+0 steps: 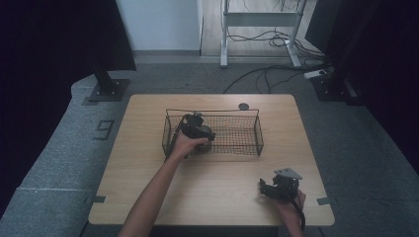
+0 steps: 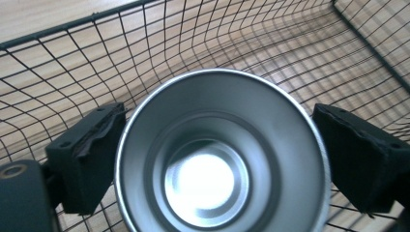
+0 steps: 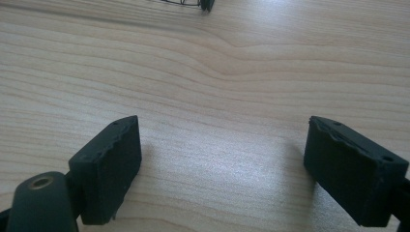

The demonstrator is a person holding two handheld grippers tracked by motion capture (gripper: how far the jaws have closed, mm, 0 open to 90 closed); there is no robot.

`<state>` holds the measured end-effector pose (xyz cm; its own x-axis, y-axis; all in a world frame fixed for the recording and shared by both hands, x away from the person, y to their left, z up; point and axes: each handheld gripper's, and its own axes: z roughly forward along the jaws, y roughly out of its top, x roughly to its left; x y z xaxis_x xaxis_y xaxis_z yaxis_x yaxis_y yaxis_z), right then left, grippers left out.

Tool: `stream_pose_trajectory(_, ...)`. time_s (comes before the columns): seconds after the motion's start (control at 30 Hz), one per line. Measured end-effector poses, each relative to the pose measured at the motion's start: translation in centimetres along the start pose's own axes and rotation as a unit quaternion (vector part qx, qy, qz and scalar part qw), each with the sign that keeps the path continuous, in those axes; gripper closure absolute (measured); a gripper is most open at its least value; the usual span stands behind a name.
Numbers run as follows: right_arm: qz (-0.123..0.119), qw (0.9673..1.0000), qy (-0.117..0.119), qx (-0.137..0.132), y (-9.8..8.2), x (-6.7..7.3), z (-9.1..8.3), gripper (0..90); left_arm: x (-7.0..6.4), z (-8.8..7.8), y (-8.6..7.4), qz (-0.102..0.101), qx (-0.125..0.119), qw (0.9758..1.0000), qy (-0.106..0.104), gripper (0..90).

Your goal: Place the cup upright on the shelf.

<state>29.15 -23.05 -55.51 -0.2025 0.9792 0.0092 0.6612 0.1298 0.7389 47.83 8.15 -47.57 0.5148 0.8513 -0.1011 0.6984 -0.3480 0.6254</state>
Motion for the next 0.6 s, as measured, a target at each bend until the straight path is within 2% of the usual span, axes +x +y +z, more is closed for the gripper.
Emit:
stream_pose_trajectory(0.37,0.0,1.0,0.0,-0.001,0.0,0.0,0.0,13.3,0.3,-2.4,0.1,-0.004,-0.04,0.9991,-0.013,8.2)
stream_pose_trajectory(0.6,0.0,1.0,0.0,0.0,0.0,0.0,0.0,13.3,0.1,-4.3,-0.2,0.005,-0.063,0.9977,-0.024,8.5)
